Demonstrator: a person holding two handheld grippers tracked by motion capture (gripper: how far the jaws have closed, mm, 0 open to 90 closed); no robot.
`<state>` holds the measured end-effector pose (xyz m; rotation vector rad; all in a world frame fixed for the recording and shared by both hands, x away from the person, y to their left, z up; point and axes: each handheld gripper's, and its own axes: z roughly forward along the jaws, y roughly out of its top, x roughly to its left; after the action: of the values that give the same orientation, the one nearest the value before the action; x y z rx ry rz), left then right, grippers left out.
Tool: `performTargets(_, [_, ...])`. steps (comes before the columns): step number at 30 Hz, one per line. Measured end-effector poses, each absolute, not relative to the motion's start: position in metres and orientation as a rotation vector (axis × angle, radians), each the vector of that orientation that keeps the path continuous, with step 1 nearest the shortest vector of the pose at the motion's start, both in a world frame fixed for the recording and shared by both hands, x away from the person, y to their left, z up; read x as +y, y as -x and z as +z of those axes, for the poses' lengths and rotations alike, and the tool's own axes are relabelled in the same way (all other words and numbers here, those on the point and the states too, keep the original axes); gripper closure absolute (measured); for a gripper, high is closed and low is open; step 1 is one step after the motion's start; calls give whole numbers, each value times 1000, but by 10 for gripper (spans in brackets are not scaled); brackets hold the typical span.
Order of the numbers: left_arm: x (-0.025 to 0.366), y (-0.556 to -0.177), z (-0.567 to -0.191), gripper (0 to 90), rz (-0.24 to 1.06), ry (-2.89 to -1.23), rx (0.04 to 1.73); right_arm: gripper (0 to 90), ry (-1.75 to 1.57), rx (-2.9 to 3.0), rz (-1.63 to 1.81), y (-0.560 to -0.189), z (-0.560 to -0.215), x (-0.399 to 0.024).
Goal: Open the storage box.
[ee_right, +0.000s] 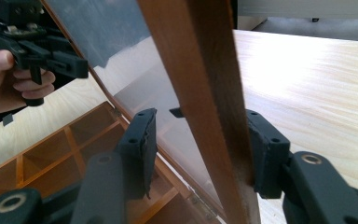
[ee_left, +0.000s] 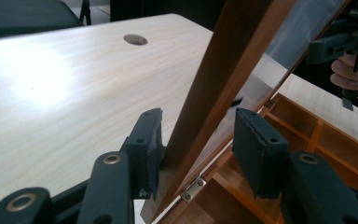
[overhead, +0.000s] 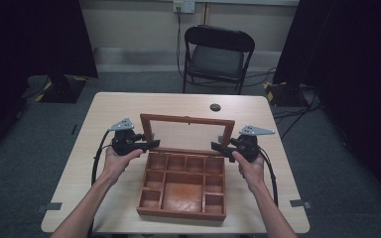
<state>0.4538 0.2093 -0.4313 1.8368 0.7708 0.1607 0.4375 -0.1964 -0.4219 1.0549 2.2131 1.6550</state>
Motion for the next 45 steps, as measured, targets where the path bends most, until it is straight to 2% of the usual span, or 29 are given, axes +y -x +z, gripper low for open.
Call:
performTargets(25, [216, -464, -436, 606, 177, -1833, 832, 488, -1112, 2191, 1624, -465, -419, -184])
performTargets(36, [217, -475, -442, 620, 131, -1808, 889, 500, -1180, 2163, 1627, -477, -427, -184])
performTargets(45, [218, -483, -447, 615, 94, -1799, 914, 472, -1216, 2168, 1621, -490, -431, -182])
